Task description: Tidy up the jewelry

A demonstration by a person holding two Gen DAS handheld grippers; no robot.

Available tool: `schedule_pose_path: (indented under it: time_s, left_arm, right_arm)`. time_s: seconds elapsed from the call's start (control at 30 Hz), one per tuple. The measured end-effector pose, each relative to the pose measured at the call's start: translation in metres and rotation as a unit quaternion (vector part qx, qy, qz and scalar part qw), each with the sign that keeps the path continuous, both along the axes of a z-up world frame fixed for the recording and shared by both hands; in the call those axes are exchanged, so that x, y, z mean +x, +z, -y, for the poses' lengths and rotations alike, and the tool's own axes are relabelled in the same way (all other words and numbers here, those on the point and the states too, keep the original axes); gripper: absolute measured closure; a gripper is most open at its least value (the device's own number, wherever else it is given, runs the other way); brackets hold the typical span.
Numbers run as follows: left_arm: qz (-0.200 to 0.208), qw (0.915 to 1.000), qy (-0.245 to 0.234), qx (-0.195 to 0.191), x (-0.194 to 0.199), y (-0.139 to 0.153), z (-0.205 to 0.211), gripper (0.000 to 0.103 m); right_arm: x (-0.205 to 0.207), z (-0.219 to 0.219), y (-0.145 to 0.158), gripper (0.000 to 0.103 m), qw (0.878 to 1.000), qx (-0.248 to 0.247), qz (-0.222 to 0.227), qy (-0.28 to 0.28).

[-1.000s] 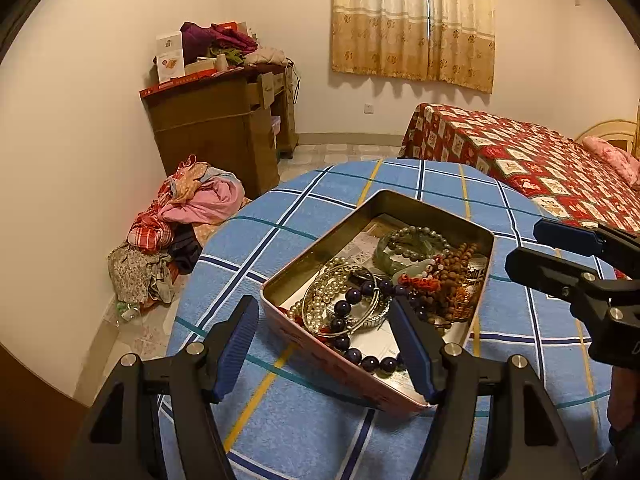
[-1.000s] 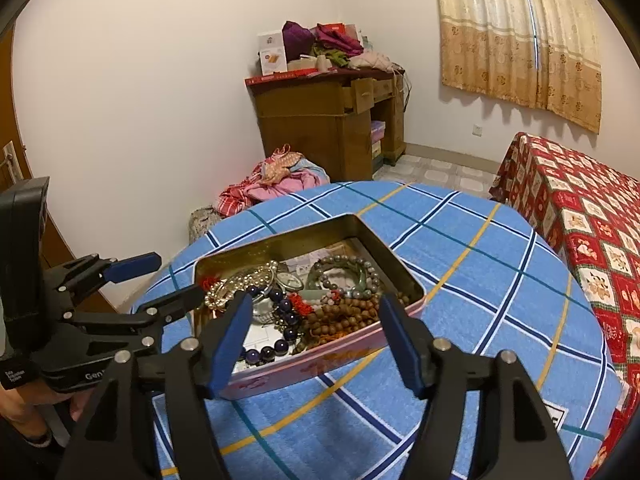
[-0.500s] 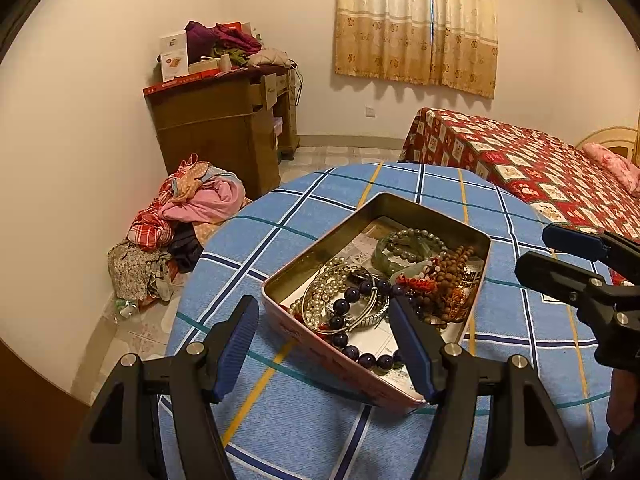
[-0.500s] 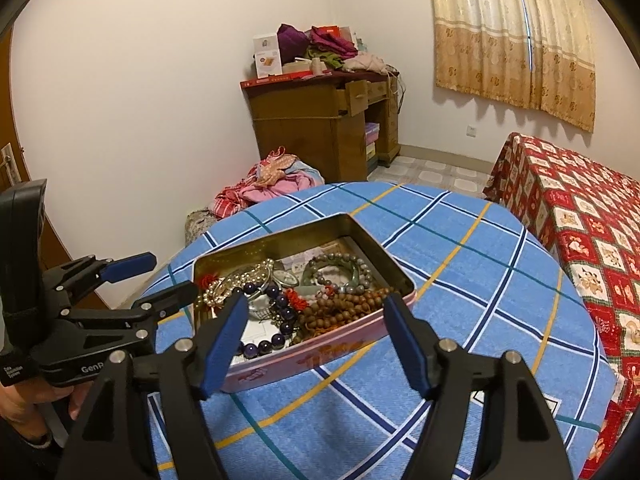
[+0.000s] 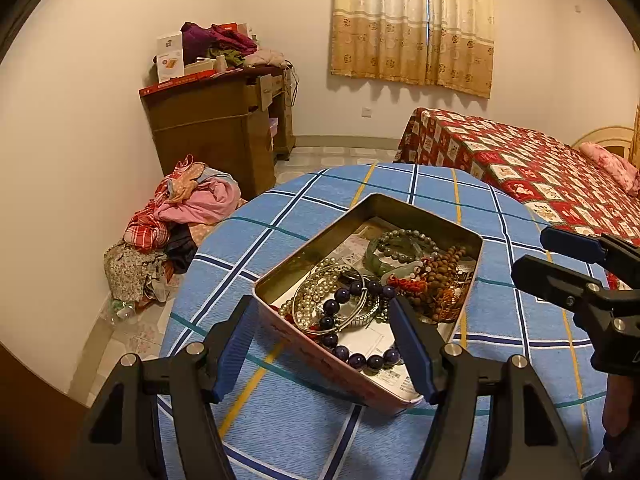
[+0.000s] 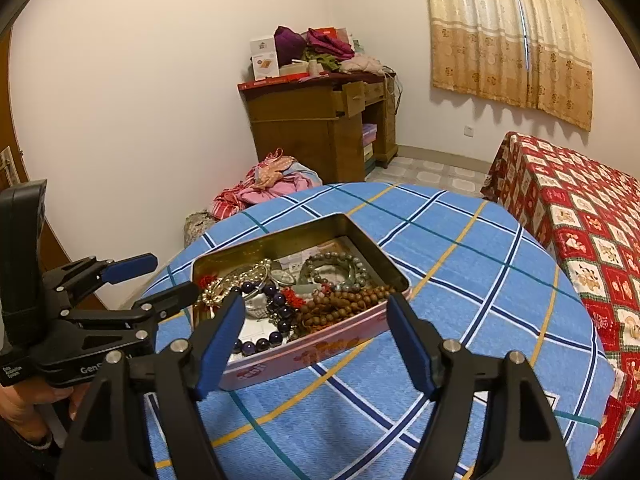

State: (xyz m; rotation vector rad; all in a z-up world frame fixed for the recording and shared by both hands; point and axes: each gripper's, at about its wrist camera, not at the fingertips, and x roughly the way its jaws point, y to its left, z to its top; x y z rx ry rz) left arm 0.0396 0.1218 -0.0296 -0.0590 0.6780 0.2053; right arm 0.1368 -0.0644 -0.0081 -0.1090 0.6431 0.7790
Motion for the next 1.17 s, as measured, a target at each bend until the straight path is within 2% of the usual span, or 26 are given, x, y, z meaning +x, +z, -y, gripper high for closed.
schedule_pose_path:
  time_s: [0.57, 0.67, 0.9, 1.17]
  left_arm:
    - [-0.003, 0.9999, -0.008, -0.014, 0.001, -0.003, 0.008, 0.035]
    - [-0.002, 0.9999, -0.004, -0.014, 0.001, -0.004, 0.009, 0.027]
    - [0.008, 0.9999, 0.010, 0.004, -0.002, 0.000, 0.009, 0.023]
    - [0.012, 0.9999, 0.002, -0.001, -0.006, -0.002, 0.008, 0.021]
  right_arm:
    - [0.001, 0.010, -0.004, 0.025, 1.000, 0.008, -0.005, -0.010]
    - [0.002, 0.012, -0.004, 0.025, 1.000, 0.009, -0.006, -0.011]
    - [0.002, 0.013, -0.006, 0.025, 1.000, 0.011, -0.009, -0.012]
    - [0.001, 0.015, -0.008, 0.025, 1.000, 0.011, -0.012, -0.013]
